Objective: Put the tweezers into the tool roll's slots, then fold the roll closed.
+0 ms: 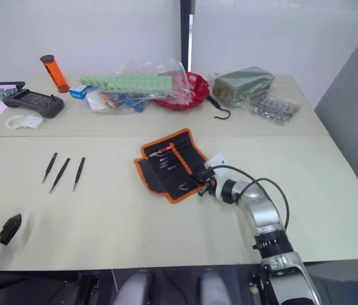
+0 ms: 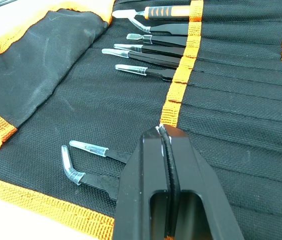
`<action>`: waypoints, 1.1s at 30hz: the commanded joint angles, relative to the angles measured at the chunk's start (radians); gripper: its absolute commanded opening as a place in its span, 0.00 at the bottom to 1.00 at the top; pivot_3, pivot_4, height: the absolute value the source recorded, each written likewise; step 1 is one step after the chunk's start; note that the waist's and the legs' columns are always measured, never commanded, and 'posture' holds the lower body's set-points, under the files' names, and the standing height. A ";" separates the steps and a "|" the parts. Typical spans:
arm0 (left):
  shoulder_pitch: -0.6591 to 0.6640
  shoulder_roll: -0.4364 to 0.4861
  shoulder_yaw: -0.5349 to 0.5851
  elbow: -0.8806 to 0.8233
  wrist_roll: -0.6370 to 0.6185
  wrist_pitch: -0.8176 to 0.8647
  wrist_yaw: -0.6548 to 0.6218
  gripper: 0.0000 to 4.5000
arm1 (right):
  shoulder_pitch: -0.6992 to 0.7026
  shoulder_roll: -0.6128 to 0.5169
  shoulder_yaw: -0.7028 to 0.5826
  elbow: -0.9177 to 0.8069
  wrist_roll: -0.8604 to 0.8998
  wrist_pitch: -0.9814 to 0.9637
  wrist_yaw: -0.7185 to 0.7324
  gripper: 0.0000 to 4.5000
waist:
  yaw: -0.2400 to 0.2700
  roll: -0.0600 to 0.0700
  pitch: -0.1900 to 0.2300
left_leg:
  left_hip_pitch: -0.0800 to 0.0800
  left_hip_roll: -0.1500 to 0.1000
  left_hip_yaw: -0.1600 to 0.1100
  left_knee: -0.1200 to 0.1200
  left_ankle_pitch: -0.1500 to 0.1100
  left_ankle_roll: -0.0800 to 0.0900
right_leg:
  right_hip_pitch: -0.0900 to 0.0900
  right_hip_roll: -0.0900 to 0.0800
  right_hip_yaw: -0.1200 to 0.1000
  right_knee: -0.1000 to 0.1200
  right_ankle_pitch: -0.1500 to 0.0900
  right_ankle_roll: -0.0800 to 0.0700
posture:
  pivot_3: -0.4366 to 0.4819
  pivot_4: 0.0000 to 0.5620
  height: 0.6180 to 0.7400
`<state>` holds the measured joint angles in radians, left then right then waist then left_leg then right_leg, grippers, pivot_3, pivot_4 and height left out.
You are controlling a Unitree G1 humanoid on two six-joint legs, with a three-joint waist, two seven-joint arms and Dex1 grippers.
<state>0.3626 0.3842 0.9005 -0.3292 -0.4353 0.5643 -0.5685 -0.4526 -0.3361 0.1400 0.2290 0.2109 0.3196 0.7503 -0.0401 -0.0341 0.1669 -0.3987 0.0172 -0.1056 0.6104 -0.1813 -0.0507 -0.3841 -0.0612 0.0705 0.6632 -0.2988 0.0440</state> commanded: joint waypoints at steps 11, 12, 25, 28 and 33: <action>0.062 0.028 0.017 0.014 -0.099 -0.111 0.024 1.00 | 0.026 0.004 0.025 0.020 -0.020 0.023 0.012 0.00 | -0.002 -0.002 -0.001 | 0.000 0.000 0.000 0.000 0.000 0.000 | 0.000 0.001 0.000 0.000 -0.001 -0.001 | 0.48 0.27 1.00; 0.051 0.039 0.012 0.022 -0.098 -0.111 0.026 1.00 | 0.028 0.005 0.024 0.017 -0.020 0.024 0.011 0.00 | -0.002 -0.002 -0.001 | 0.000 0.000 0.000 0.000 0.000 0.000 | 0.000 0.000 0.000 0.000 -0.001 -0.001 | 0.48 0.27 1.00; -0.287 0.380 -0.178 0.312 -0.078 0.006 -0.046 1.00 | 0.082 0.029 0.029 -0.053 -0.022 0.047 -0.046 0.00 | -0.005 -0.002 -0.002 | 0.000 0.000 0.000 -0.002 0.000 0.000 | -0.001 0.001 0.000 0.001 -0.001 -0.001 | 0.48 0.27 1.00; -0.384 0.440 -0.246 0.435 -0.050 0.021 -0.058 1.00 | 0.099 0.028 0.032 -0.078 -0.022 0.056 -0.050 0.00 | -0.008 -0.002 -0.002 | 0.000 0.001 0.000 -0.003 0.000 0.000 | -0.002 0.001 0.000 0.001 -0.001 -0.001 | 0.48 0.27 1.00; -0.544 0.475 -0.338 0.611 -0.034 0.066 -0.060 1.00 | 0.117 0.027 0.036 -0.108 -0.020 0.069 -0.058 0.00 | -0.006 -0.002 -0.002 | 0.000 0.000 0.000 -0.003 0.000 0.000 | -0.003 0.001 -0.001 0.001 -0.001 -0.001 | 0.48 0.27 1.00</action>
<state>-0.1555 0.8337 0.5669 0.2572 -0.4742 0.6230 -0.6218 -0.3629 -0.3059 0.1494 0.1050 0.2085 0.3433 0.6926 -0.0463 -0.0361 0.1651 -0.3986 0.0178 -0.1053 0.6071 -0.1814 -0.0507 -0.3867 -0.0602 0.0693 0.6640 -0.2993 0.0432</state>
